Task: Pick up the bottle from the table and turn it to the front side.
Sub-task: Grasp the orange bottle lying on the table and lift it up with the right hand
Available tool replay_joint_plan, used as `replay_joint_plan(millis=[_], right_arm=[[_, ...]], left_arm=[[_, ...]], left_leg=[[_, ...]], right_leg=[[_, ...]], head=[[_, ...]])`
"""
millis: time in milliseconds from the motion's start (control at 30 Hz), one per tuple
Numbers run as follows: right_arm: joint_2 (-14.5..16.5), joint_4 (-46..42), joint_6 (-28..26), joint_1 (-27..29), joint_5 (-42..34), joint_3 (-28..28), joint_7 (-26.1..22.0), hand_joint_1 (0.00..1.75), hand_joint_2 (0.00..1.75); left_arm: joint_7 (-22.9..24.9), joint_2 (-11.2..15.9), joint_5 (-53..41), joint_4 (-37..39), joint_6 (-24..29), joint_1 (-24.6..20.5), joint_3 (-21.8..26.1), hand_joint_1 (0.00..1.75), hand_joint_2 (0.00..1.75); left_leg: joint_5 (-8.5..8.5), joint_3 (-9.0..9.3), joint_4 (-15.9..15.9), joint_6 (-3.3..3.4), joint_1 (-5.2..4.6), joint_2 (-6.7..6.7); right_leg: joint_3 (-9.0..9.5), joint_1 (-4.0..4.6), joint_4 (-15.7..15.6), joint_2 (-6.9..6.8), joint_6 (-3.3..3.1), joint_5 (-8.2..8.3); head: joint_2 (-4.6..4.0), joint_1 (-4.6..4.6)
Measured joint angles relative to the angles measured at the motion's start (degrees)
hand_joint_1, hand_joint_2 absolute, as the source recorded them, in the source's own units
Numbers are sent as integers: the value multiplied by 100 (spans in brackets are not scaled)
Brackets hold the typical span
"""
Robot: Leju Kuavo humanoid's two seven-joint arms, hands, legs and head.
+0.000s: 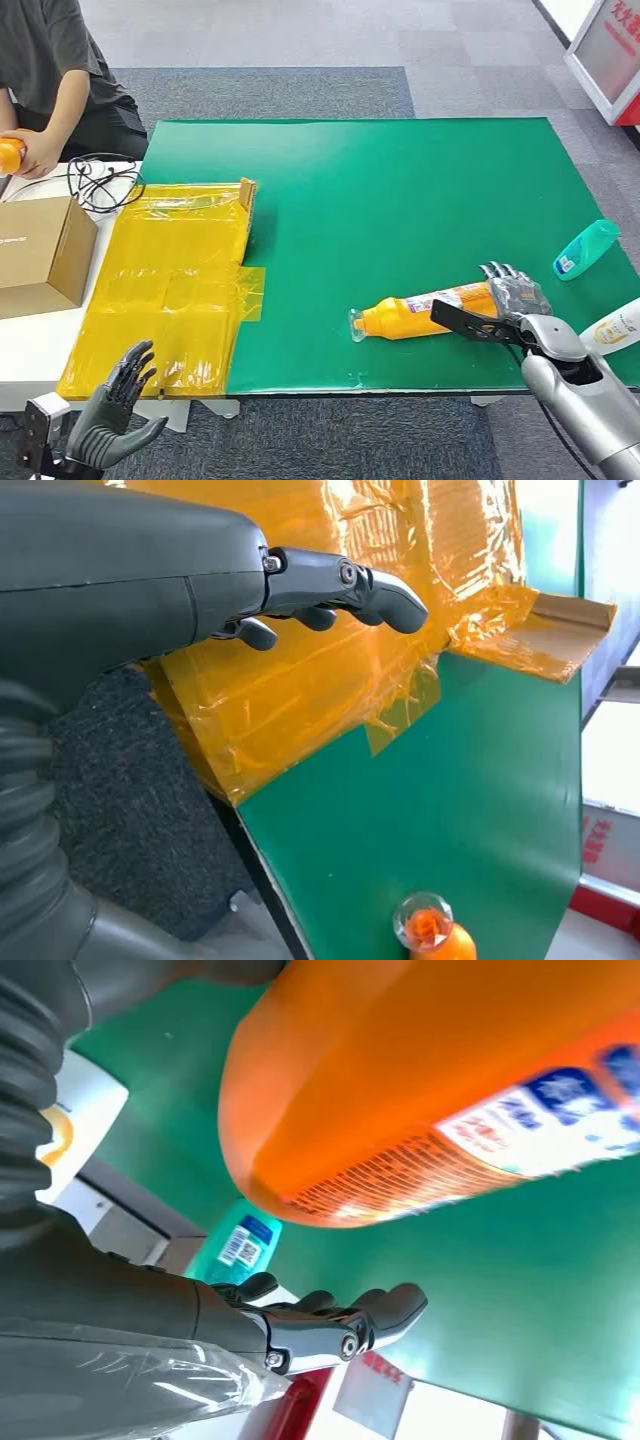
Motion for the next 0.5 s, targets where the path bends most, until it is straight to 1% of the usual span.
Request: replay_joint_plan(millis=[133, 267, 367, 500], right_arm=[[58, -37, 101, 2, -70, -29, -120, 0, 175], [79, -35, 379, -26, -192, 12, -281, 0, 175], [53, 17, 549, -92, -389, 99, -414, 0, 175], [-38, 151, 633, -213, -606, 244, -504, 0, 175]], left_arm=[[-23, -15, -50, -9, -25, 0, 30, 0, 175], [-113, -12, -104, -7, -36, -10, 39, 0, 175], [-200, 5, -126, -2, -26, -22, 39, 0, 175], [-256, 43, -133, 20, 3, -40, 39, 0, 175]], left_leg=[[0, 0, 0, 0, 0, 0], [0, 0, 0, 0, 0, 0], [0, 1, 0, 0, 0, 0], [0, 1, 0, 0, 0, 0]], right_leg=[[0, 0, 0, 0, 0, 0], [-1, 0, 0, 0, 0, 0], [-1, 0, 0, 0, 0, 0], [-1, 0, 0, 0, 0, 0]], head=[[0, -1], [0, -1], [0, -1], [0, -1]])
